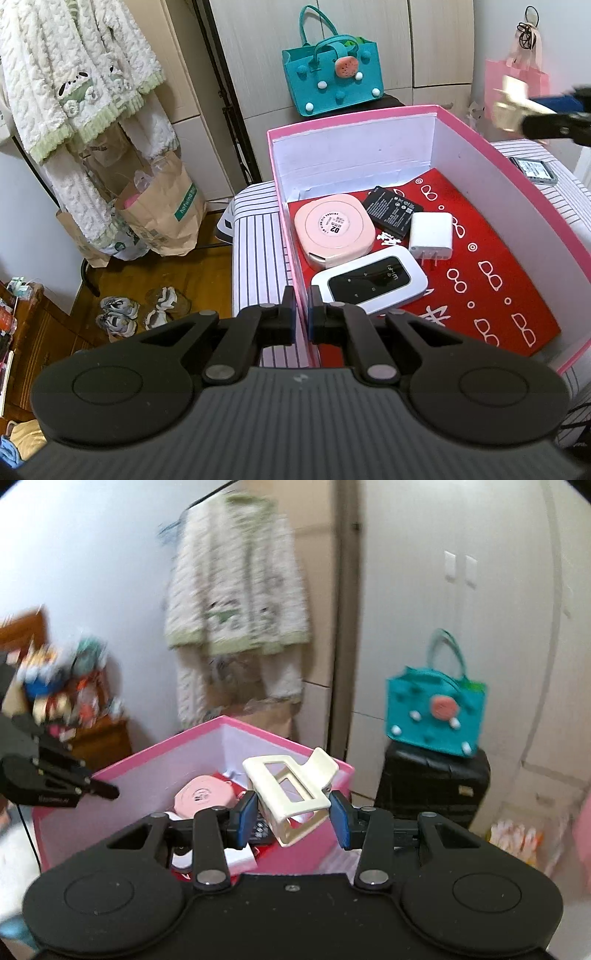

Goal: Organize rigid objects
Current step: 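Carry the cream hair clip into the pink box and release it, then return the right gripper and grasp the grey rectangular device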

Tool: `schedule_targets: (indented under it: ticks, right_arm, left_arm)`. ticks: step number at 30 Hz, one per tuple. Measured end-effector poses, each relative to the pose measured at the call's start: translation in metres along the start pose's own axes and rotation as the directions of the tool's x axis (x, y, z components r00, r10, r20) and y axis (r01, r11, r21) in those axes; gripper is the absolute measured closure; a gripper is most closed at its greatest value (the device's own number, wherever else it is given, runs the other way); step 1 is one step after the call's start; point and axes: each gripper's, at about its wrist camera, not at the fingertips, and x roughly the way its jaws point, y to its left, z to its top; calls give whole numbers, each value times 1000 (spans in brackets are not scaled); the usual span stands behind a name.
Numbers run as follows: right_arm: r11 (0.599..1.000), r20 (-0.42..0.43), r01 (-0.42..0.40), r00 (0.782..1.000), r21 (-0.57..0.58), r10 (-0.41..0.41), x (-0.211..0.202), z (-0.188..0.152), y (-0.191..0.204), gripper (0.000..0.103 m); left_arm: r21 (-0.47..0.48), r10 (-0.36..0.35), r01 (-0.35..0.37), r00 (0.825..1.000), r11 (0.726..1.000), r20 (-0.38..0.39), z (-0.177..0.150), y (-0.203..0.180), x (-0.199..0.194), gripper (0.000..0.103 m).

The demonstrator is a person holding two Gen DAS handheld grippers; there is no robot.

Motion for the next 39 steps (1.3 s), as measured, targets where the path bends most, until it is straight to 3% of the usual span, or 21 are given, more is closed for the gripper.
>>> schedule_targets:
  ticks: [3,6,11,13,18,21,25,29,34,39]
  right_arm:
    - [988,-68,0,998,-151,-10,24,12,23,56]
    - [938,-153,-8,987,-348,-49,56,20,41,56]
    - [869,-302,-63,948,-492,-102,106,26,52,56]
    - [844,-343,-75,930,-531,-133,120,24,56,56]
    - [840,-423,-111,893,-532,-151,139,19,58,55]
    - [835,-441,-112,882,-538,-166,143,16,60,56]
    - [851,-397,-82,905,-519,-154,133,19,56,55]
    - [903,-318,-36,941,-428,-113,100,30,44,55]
    - [976,-216,32,973,-214,-79,47,33,15,49]
    - [996,-194,81,978,43,-72,8,13,-26,46]
  left_arm:
    - [2,-1,1,1000,1000,-1,0,0,0,98]
    - [4,-2,2,1000,1000,2,-1,-1,0,98]
    - [-7,-20,20,1000,1000,-5,0,3,0,97]
    - [-12,-37,37,999,999,-11,1,6,1,97]
    - [-22,-60,60,998,998,-9,0,9,1,96]
    - [-16,-63,63,998,998,-11,1,9,1,96]
    - [-24,-79,78,997,997,-11,1,12,0,96]
    - [-30,-92,92,996,995,-12,1,14,0,95]
    - [-32,-96,96,995,995,-12,1,15,0,95]
    - [-40,-95,94,995,995,-11,1,15,0,95]
